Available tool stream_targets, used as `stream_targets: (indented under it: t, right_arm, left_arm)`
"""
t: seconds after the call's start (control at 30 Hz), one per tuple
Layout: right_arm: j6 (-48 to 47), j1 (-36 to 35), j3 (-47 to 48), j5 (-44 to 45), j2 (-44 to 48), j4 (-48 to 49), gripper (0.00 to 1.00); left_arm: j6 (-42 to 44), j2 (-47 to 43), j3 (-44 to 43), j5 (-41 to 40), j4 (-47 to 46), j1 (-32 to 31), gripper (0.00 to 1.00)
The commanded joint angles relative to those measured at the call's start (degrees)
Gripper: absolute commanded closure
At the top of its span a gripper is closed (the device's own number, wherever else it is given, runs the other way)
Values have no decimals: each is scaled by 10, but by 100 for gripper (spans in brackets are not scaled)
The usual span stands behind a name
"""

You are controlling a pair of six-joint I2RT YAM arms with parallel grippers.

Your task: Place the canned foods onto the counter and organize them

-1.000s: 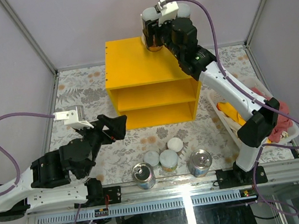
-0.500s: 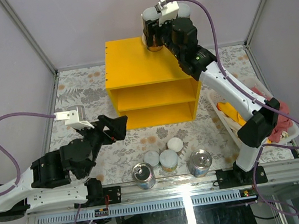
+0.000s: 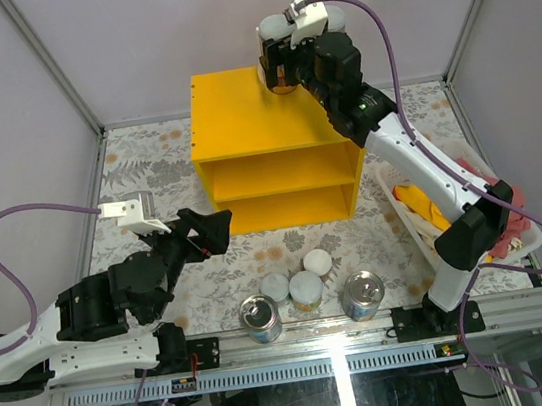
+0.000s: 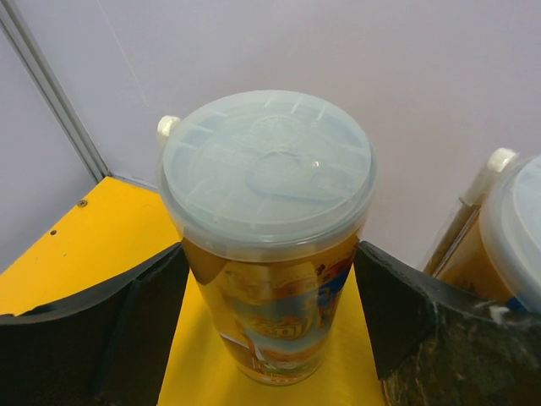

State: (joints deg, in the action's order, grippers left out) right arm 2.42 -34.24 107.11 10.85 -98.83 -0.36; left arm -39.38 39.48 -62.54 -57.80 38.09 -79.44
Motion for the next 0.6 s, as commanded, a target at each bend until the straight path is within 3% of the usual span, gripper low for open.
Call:
stream_targets:
  t: [0.0, 0.03, 0.07, 0.57]
  right_arm:
    - [4, -5, 2, -3, 32, 13, 10]
    - [4, -6, 2, -2, 32, 12, 2]
    - [3, -7, -1, -2, 44, 11, 0]
    - [-13, -44, -43, 15, 98, 3, 0]
  left_arm:
    - [-12, -5, 6, -6, -21, -2, 10]
    - [-13, -4, 5, -6, -21, -2, 10]
    - [-14, -4, 5, -5, -21, -2, 10]
    - [-23, -3, 0, -3, -20, -2, 10]
